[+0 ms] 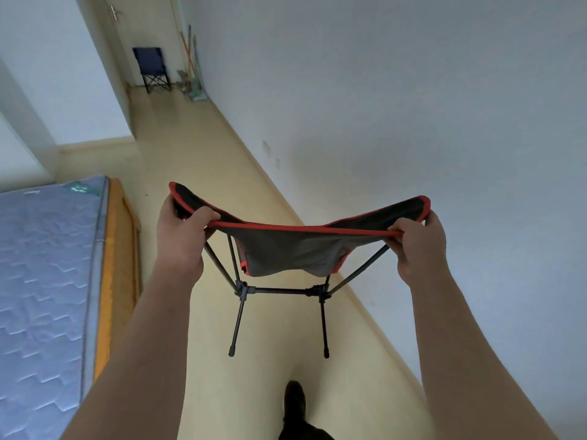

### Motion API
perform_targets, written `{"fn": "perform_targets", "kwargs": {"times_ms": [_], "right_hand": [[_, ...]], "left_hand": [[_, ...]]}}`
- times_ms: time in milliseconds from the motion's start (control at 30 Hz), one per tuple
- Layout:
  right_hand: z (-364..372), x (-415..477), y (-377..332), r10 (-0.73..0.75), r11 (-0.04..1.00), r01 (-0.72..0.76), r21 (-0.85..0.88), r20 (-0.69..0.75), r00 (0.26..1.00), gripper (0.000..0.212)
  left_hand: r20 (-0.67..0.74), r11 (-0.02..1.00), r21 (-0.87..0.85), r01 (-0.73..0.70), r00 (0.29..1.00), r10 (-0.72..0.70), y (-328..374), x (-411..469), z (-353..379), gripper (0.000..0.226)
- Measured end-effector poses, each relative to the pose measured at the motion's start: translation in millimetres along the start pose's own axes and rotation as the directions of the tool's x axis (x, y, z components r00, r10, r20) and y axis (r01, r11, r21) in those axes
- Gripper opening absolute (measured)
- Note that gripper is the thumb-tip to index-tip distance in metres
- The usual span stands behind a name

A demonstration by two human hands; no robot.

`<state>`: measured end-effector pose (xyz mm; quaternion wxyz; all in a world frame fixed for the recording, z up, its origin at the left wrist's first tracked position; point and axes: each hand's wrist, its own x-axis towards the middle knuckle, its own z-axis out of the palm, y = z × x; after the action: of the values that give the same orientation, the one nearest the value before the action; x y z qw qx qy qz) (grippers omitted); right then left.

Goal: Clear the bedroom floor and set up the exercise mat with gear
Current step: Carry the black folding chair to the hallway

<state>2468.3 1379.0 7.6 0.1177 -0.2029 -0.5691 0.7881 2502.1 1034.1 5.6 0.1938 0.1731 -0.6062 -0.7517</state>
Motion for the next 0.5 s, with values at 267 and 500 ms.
{"fn": "perform_targets", "kwargs": {"times_ms": [267, 500], "right_hand": [[106, 108, 11, 0.059, 0.997, -0.053, -0.055, 0.100, 0.993, 0.054], [216, 181, 8, 0.074, 0.992, -0.049, -0.120, 0.207, 0.976, 0.062]], "left_hand": [[-0.101, 0.999, 0.029, 0.036, 0.994, -0.032, -1, 117, 17, 0.050], [-0.212, 1.000, 0.008, 0.014, 0.977, -0.012, 12, 205, 17, 0.033]]}}
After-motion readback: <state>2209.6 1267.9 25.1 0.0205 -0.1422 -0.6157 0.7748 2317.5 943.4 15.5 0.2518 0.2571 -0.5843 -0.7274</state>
